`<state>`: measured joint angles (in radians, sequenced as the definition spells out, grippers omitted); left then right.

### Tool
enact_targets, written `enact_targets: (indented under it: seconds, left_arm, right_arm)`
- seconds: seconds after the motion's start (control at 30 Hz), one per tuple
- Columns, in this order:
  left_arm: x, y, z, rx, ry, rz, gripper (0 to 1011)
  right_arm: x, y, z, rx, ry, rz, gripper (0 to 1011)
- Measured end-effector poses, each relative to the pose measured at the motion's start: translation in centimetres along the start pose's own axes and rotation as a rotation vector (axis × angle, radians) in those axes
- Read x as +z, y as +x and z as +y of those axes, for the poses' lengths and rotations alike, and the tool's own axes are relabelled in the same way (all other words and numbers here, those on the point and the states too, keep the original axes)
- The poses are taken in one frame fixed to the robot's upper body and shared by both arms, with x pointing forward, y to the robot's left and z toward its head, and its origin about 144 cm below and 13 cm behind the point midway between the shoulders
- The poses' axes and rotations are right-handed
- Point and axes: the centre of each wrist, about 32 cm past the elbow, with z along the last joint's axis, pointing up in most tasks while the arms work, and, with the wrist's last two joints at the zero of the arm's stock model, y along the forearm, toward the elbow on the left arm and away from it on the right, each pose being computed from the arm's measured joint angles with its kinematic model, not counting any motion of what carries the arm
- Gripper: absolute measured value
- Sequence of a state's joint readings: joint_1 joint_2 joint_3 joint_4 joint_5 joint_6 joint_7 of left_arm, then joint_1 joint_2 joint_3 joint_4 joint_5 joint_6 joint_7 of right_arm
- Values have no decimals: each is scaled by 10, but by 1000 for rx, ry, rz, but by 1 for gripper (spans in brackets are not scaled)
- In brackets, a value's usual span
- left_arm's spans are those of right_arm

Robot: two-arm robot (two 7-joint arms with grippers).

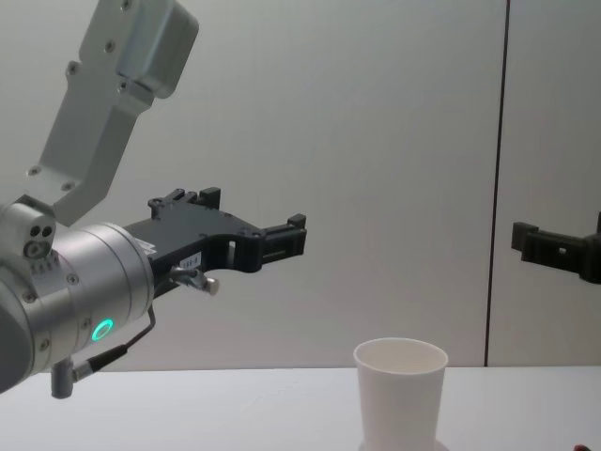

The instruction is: Place the pen into the pen holder.

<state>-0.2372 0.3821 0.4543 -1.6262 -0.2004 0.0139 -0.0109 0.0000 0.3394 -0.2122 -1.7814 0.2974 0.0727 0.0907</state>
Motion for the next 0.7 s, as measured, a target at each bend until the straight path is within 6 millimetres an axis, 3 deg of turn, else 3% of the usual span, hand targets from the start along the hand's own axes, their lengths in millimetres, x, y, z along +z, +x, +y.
enact_targets:
  seconds: [0.7]
  left_arm:
    - [0,0,0,0,0,0,1004]
  right_arm:
    - [16,15,15,-55,-161,-31,1002]
